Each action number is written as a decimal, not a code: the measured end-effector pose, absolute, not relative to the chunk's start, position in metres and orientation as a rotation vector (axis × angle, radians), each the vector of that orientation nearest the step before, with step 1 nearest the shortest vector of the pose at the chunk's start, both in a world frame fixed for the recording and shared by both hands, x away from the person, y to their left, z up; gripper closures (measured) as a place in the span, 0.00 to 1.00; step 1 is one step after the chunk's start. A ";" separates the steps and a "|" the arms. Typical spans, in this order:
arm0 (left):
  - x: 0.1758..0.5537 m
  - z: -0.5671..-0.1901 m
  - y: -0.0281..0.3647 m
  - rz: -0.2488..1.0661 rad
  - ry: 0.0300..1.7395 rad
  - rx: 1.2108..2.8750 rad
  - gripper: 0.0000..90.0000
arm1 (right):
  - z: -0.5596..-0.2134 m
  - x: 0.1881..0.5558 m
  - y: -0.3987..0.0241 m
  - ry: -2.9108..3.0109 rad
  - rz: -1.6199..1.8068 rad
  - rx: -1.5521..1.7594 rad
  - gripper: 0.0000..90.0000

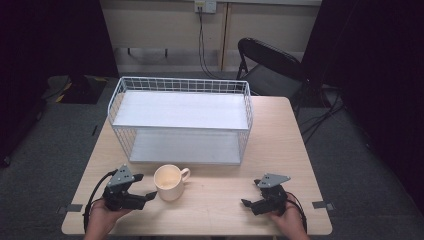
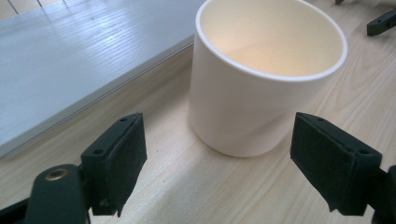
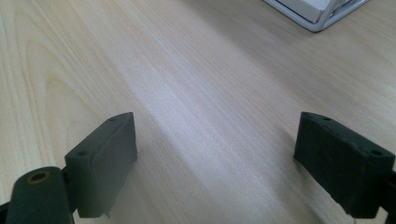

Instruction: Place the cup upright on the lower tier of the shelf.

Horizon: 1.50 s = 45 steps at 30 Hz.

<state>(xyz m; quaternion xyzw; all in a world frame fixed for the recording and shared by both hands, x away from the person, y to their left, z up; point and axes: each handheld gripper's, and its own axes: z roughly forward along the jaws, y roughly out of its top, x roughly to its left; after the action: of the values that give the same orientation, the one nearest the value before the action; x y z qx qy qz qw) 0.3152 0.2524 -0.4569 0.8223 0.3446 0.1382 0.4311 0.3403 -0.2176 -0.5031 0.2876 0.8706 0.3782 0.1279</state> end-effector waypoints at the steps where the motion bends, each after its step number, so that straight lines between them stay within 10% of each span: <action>1: 0.315 -0.456 0.253 0.347 0.856 2.055 0.21 | -0.503 0.340 -0.218 2.533 1.100 0.837 0.14; 45: 0.318 -0.413 0.252 0.399 0.882 1.897 0.26 | -0.503 0.340 -0.218 2.533 1.100 0.837 0.14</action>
<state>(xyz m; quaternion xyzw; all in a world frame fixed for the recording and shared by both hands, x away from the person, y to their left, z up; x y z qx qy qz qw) 0.3182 0.2517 -0.4128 0.7791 0.3621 0.1641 0.4848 0.3403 -0.2176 -0.5031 0.2878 0.8706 0.3781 0.1277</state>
